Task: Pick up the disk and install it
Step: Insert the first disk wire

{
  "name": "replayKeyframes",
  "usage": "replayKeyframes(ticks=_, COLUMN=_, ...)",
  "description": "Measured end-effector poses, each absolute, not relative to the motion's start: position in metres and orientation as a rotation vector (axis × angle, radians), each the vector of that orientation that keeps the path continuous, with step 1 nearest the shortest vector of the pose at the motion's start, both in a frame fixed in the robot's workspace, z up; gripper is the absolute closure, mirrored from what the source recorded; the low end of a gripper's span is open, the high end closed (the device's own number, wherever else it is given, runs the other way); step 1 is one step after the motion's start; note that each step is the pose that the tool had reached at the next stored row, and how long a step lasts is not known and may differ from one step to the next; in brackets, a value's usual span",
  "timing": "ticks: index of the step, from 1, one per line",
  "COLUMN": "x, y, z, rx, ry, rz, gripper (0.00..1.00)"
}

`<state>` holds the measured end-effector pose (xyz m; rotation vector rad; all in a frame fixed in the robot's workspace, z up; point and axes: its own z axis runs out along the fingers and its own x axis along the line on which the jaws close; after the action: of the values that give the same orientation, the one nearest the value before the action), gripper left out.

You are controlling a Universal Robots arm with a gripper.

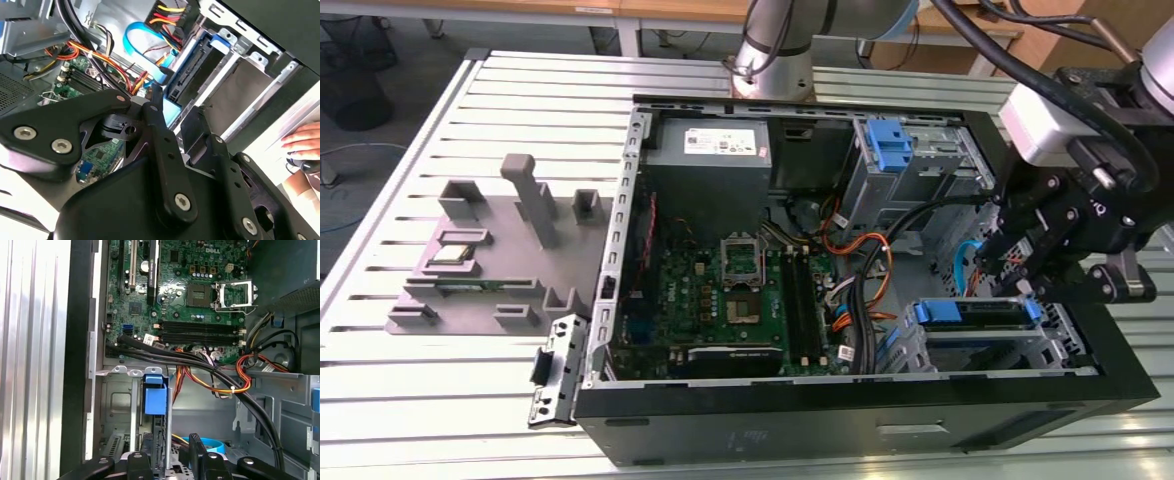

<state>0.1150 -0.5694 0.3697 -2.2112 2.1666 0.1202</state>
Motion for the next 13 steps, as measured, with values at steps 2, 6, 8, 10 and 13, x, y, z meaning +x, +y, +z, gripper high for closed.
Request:
replayKeyframes(ticks=2, x=0.115, y=-0.567, z=0.369, rx=-2.211, ry=2.166, rz=0.12, gripper=0.58)
replayKeyframes(ticks=6, x=0.115, y=-0.561, z=0.369, rx=-2.21, ry=2.166, rz=0.122, gripper=0.58)
replayKeyframes(ticks=8, x=0.115, y=-0.559, z=0.368, rx=-2.209, ry=2.165, rz=0.123, gripper=0.58)
replayKeyframes(ticks=10, x=0.115, y=-0.558, z=0.368, rx=-2.209, ry=2.164, rz=0.124, gripper=0.58)
replayKeyframes(ticks=13, x=0.117, y=-0.558, z=0.367, rx=-2.208, ry=2.164, rz=0.125, gripper=0.58)
